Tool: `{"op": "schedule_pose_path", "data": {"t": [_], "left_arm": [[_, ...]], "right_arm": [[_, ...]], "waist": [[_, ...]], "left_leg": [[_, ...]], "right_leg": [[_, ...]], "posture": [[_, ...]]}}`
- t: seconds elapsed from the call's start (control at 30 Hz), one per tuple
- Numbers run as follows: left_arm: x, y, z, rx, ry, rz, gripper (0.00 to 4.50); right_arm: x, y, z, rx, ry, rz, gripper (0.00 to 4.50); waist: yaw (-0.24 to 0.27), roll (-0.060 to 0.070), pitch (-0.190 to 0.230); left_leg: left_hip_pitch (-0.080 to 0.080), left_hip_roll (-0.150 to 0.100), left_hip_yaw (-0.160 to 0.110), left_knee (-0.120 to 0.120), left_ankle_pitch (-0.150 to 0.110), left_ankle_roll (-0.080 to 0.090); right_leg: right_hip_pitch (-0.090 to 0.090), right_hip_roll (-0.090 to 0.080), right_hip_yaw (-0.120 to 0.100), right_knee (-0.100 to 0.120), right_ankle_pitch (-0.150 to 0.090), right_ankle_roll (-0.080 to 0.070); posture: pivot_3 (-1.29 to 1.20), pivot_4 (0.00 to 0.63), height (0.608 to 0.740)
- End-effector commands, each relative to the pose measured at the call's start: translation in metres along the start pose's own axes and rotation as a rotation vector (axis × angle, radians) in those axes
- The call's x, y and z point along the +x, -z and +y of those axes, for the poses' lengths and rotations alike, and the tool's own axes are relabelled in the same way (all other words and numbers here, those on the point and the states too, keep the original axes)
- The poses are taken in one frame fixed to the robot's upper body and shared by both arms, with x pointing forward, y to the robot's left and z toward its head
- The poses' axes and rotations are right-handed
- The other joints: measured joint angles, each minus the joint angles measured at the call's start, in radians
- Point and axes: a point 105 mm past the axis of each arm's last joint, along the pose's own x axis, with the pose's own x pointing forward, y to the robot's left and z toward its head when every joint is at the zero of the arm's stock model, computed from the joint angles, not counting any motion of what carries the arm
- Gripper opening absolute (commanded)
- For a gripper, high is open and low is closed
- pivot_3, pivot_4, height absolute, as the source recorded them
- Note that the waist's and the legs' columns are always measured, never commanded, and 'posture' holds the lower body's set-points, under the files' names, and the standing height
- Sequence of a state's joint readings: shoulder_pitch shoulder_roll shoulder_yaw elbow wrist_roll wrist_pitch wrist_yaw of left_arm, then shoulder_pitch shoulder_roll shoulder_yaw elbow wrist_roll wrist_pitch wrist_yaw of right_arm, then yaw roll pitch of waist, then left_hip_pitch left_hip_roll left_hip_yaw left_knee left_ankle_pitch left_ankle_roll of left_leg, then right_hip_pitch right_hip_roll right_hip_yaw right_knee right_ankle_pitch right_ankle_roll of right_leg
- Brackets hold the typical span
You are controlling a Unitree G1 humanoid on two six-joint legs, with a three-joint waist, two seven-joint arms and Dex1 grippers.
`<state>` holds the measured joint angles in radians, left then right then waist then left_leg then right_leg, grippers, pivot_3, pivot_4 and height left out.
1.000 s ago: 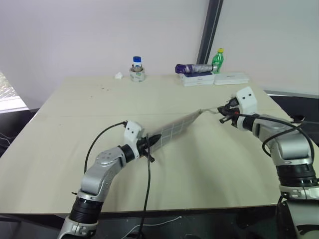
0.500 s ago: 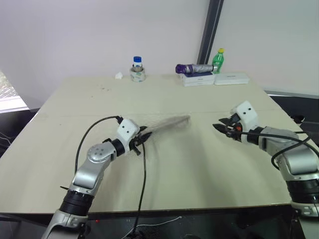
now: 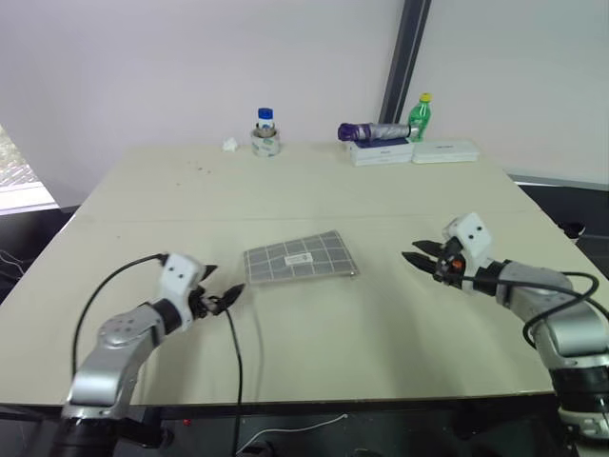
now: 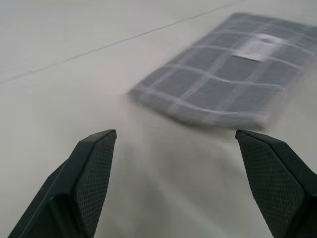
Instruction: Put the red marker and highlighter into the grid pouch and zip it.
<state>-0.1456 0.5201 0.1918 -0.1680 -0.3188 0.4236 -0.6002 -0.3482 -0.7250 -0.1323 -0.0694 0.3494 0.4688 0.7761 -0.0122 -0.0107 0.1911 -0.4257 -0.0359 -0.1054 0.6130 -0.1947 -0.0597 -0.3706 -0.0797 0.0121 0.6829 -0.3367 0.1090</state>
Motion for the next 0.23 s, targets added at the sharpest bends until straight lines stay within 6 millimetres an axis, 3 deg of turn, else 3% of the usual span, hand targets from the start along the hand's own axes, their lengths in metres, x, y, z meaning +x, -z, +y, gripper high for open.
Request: {"op": "schedule_pose_path", "data": {"t": [0.03,0.23], "left_arm": [[-0.018,-0.009,0.010,0.028,-0.057,-0.028,4.06],[-0.039,0.003,0.012,0.008,-0.100,0.002,4.06]], "right_arm": [[-0.011,-0.012,0.001,-0.006,-0.024,-0.076,1.61],[-0.018,-0.002,0.004,0.032,-0.054,-0.069,1.61]], "waist": [[-0.001,0.000,0.000],[-0.002,0.000,0.000]], "left_leg": [[0.000,0.000,0.000,0.000,0.000,0.000],[0.001,0.001,0.000,0.000,0.000,0.000]], "right_leg": [[0.000,0.000,0.000,0.000,0.000,0.000],[0.000,0.000,0.000,0.000,0.000,0.000]], "posture": [[0.00,0.150,0.737],[0.00,0.150,0.737]]}}
